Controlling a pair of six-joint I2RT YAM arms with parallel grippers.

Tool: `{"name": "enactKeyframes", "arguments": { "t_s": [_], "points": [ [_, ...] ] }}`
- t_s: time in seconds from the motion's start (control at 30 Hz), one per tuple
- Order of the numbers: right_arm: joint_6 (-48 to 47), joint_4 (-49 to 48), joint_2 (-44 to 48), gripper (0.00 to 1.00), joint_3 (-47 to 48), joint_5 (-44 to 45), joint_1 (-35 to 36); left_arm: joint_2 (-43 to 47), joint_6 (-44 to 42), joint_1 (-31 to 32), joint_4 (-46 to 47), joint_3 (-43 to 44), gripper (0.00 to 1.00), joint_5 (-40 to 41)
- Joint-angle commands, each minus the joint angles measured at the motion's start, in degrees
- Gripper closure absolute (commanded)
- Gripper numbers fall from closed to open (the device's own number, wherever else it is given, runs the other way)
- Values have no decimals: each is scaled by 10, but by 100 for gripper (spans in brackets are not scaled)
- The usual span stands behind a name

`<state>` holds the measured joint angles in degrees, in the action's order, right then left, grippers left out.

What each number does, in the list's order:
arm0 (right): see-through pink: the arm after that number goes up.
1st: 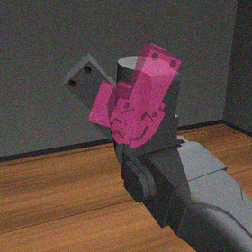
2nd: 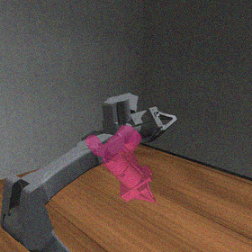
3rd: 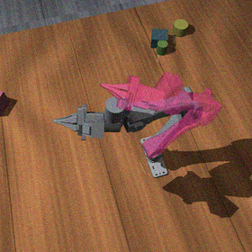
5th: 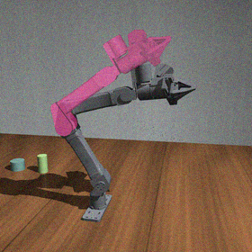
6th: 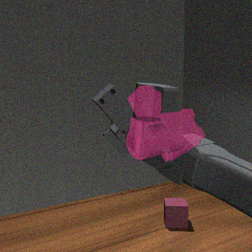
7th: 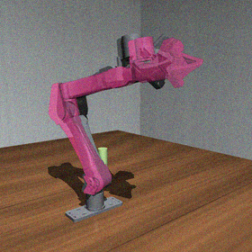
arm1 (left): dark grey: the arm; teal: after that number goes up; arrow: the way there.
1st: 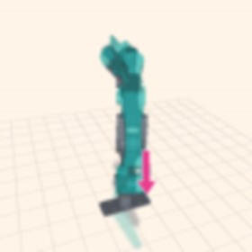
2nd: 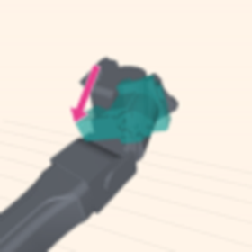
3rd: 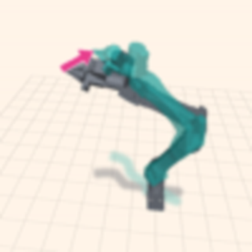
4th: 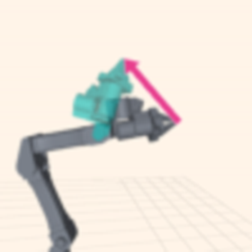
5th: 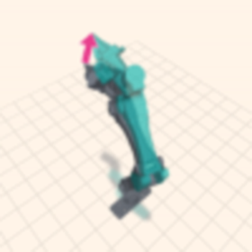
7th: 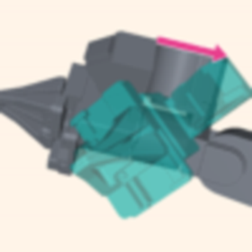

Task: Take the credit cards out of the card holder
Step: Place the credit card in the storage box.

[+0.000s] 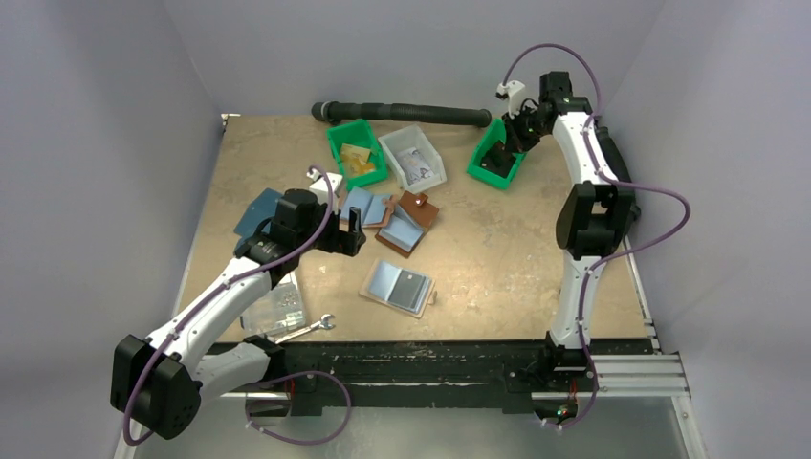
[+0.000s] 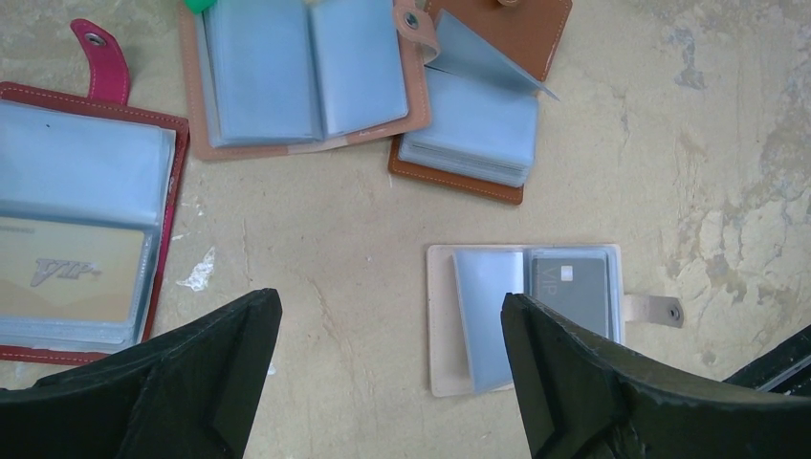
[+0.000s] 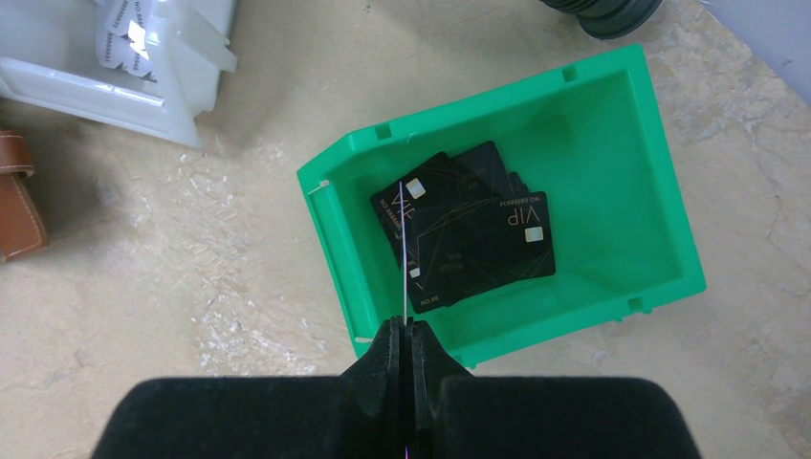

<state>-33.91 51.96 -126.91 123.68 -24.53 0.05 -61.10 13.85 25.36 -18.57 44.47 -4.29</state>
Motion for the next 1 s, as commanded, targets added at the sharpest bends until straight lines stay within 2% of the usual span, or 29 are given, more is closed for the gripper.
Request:
{"name": "enactKeyframes", "arguments": {
  "t_s": [0.0,0.97],
  "points": [
    [13,-10,-7,100,31,-2,1,0,-13,-7,9,3,8,-8],
    [55,-35,-45,98,38,-15,2,-7,-9,-20,13,3,8,-26]
  ]
}}
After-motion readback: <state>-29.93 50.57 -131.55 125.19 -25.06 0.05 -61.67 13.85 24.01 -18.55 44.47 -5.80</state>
